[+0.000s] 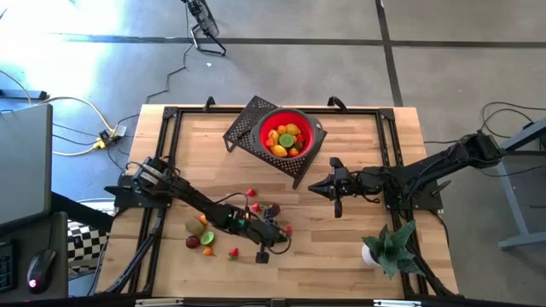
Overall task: Pick & Place Fruit
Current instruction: Put the pomegranate into the strainer bowl on the shelf
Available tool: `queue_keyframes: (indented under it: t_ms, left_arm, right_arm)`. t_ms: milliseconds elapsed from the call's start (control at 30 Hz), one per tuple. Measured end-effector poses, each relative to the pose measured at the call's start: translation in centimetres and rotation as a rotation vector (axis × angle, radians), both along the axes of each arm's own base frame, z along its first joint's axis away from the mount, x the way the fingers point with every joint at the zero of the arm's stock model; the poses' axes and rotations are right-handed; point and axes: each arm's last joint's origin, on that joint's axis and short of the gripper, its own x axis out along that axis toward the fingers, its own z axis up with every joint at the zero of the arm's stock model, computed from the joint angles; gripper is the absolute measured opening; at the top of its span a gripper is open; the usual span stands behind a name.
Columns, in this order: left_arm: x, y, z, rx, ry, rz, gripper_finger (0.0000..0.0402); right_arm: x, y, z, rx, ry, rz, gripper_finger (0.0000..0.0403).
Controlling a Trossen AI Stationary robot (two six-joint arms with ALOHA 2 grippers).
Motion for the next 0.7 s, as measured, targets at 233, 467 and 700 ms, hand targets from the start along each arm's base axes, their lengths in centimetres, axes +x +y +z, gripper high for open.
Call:
queue_keyframes:
  t_ms: [233, 467, 700]
  left_arm:
    - [-2.5, 0.1, 2.7, 0.1, 0.117, 0.105, 0.0012]
    - [-4.3, 0.8, 3.7, 0.212, 0.144, 0.383, 0.0012]
    - [-4.2, 1.7, 2.4, 0.185, 0.192, 0.502, 0.001]
  right_arm:
    - [0.0, 0.0, -0.2, 0.001, 0.022, 0.001, 0.0003]
    - [0.0, 0.0, -0.2, 0.002, 0.022, 0.001, 0.0003]
    - [0.0, 0.0, -0.2, 0.003, 0.022, 0.002, 0.0003]
